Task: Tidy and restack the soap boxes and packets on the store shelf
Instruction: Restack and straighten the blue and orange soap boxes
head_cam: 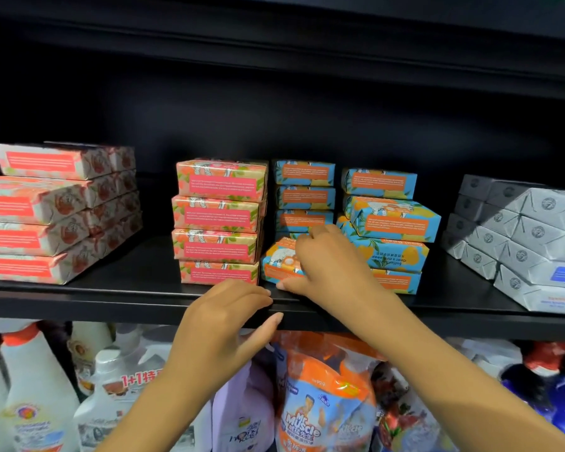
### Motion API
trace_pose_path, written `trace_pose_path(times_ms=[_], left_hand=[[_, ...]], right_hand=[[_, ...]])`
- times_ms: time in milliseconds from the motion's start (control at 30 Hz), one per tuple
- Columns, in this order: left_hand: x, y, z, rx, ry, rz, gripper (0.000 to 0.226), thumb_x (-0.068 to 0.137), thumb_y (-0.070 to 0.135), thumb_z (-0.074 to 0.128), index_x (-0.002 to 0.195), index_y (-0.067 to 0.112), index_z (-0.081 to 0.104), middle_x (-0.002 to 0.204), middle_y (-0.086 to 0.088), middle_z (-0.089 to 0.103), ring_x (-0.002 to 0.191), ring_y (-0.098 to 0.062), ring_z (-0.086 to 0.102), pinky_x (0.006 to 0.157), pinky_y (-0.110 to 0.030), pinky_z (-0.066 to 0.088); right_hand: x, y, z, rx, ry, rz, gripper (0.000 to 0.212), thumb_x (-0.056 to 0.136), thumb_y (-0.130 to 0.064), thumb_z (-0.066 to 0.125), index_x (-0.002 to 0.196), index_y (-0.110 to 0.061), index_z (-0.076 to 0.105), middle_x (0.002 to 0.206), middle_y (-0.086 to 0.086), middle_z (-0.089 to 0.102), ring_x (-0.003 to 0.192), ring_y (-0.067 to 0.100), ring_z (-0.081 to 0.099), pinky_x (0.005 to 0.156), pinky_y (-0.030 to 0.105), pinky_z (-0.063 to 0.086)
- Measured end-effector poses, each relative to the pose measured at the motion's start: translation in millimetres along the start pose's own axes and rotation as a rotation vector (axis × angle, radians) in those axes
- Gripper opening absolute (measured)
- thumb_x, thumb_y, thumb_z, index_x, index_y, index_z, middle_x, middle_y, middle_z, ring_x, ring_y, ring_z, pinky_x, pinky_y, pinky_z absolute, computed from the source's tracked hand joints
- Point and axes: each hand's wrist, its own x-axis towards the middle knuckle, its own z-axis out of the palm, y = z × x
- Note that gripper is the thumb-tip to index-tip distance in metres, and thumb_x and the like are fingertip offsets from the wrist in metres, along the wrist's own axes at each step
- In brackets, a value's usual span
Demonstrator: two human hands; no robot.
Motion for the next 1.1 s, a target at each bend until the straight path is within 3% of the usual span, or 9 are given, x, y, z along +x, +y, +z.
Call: trace_pose_path(times_ms=[100,267,400,600,700,767,867,1000,1100], left_hand=[[-0.8,0.2,1.3,0.013,0.012,0.002,0.033,0.083,0.038,0.058,0.086,0.009,0.075,0.086,0.003,0.071,0.082,-0.015,0.067,0.074,-0.026,0.049],[-1.0,1.7,2.6,0.008,0.011,-0.014,0.033,0.083,0.038,0.059,0.085,0.009,0.074,0.087,0.002,0.071,0.082,-0.016,0.067,0.074,-0.028,0.049],[2.7,8.9,1.5,0.019,0.001,-0.030,0.033,0.083,0.037,0.057,0.088,0.009,0.075,0.090,0.001,0.071,0.085,-0.016,0.067,0.076,-0.027,0.048],[60.3,37.3,1.0,-0.089,0.080,-0.010,0.025,0.086,0.022,0.063,0.104,0.007,0.070,0.103,-0.002,0.069,0.097,-0.017,0.062,0.086,-0.025,0.046],[103.3,47.4,4.7,-0.157,0.098,-0.083,0.037,0.086,0.010,0.066,0.122,0.008,0.060,0.121,-0.004,0.063,0.114,-0.018,0.057,0.097,-0.034,0.046],[127.9,48.8,9.9,-0.129,0.097,-0.114,0.048,0.087,0.011,0.065,0.133,0.011,0.051,0.131,-0.002,0.056,0.123,-0.017,0.050,0.104,-0.024,0.037],[158.7,44.0,22.6,-0.014,0.047,-0.154,0.062,0.087,0.017,0.066,0.143,0.013,0.037,0.138,-0.002,0.049,0.129,-0.015,0.042,0.099,-0.014,0.026],[182.9,31.3,39.1,0.113,-0.082,-0.299,0.062,0.086,0.023,0.068,0.140,0.010,0.040,0.125,-0.010,0.057,0.118,-0.027,0.053,0.092,-0.036,0.045],[186.9,18.3,46.3,0.170,-0.147,-0.308,0.076,0.084,0.030,0.068,0.146,0.014,0.028,0.141,-0.010,0.045,0.127,-0.030,0.044,0.103,-0.045,0.038]], right_hand=[[-9.5,-0.4,8.0,-0.065,0.219,-0.032,0.059,0.078,-0.051,0.066,0.113,-0.007,0.052,0.115,0.009,0.049,0.112,0.025,0.039,0.078,0.031,0.038],[-30.5,8.3,1.0,0.152,0.470,-0.035,0.062,0.065,-0.050,0.077,0.105,-0.006,0.059,0.103,0.007,0.057,0.097,0.023,0.051,0.069,0.027,0.037],[-49.3,26.2,-11.8,0.438,0.549,0.015,0.065,0.065,-0.050,0.076,0.114,-0.010,0.059,0.105,0.001,0.054,0.099,0.015,0.048,0.076,0.022,0.036],[-80.3,63.2,-23.0,0.578,0.623,0.105,0.072,0.061,-0.055,0.070,0.117,-0.013,0.059,0.108,-0.004,0.054,0.100,0.016,0.054,0.082,0.033,0.047],[-90.8,84.4,-26.4,0.582,0.653,0.143,0.067,0.059,-0.056,0.067,0.112,-0.016,0.061,0.101,-0.007,0.051,0.090,0.011,0.053,0.075,0.026,0.044],[-95.7,98.1,-27.4,0.581,0.670,0.160,0.064,0.060,-0.057,0.065,0.110,-0.017,0.061,0.099,-0.007,0.050,0.087,0.007,0.051,0.072,0.020,0.041],[-101.3,115.0,-27.3,0.570,0.685,0.167,0.063,0.060,-0.056,0.066,0.110,-0.019,0.060,0.101,-0.008,0.051,0.086,0.001,0.047,0.071,0.011,0.039],[-102.4,128.4,-27.3,0.560,0.683,0.145,0.065,0.061,-0.057,0.065,0.112,-0.017,0.059,0.102,-0.006,0.051,0.087,0.001,0.047,0.072,0.007,0.039],[-98.1,135.2,-28.7,0.557,0.689,0.113,0.066,0.061,-0.056,0.064,0.113,-0.016,0.059,0.102,-0.006,0.051,0.088,0.002,0.047,0.068,0.010,0.041]])
